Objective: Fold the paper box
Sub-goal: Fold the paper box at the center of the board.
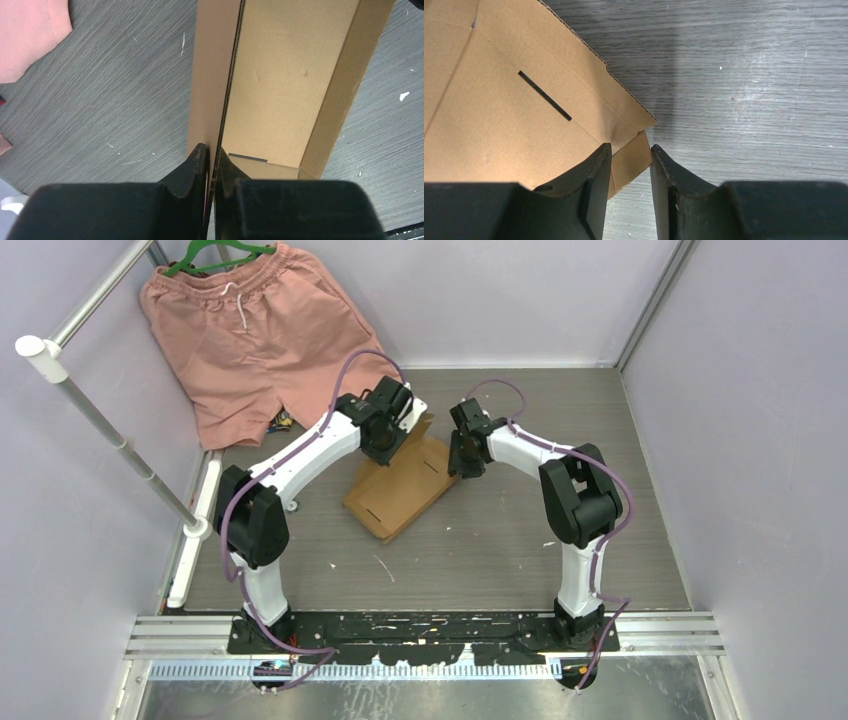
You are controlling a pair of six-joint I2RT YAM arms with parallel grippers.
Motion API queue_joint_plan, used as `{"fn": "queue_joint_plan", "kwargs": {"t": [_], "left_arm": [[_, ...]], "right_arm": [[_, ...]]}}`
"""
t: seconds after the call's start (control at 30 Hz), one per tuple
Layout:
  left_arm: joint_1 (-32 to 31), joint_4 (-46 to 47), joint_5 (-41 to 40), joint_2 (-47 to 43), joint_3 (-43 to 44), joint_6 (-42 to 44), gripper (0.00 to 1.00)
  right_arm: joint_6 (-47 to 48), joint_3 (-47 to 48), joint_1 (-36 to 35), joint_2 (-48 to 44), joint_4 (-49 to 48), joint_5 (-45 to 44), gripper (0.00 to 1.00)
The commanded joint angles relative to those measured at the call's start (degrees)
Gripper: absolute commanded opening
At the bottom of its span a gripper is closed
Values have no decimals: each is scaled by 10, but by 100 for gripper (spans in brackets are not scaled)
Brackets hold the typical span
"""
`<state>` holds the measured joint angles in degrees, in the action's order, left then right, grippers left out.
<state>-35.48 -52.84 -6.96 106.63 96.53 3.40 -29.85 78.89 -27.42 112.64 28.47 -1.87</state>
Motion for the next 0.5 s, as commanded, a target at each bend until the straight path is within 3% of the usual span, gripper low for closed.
{"fn": "queue_joint_plan", "kwargs": {"t": [0.0, 0.27, 0.47], "left_arm": [[1, 21, 27, -32, 22, -9, 9], [1, 22, 36, -30, 21, -9, 9], [1, 26, 39, -29, 15, -8, 9]], "right_arm": [[1, 30, -13, -33, -2, 8, 38], [15, 57, -34, -27, 36, 0, 40], [38, 97, -50, -12, 80, -30, 31]]}}
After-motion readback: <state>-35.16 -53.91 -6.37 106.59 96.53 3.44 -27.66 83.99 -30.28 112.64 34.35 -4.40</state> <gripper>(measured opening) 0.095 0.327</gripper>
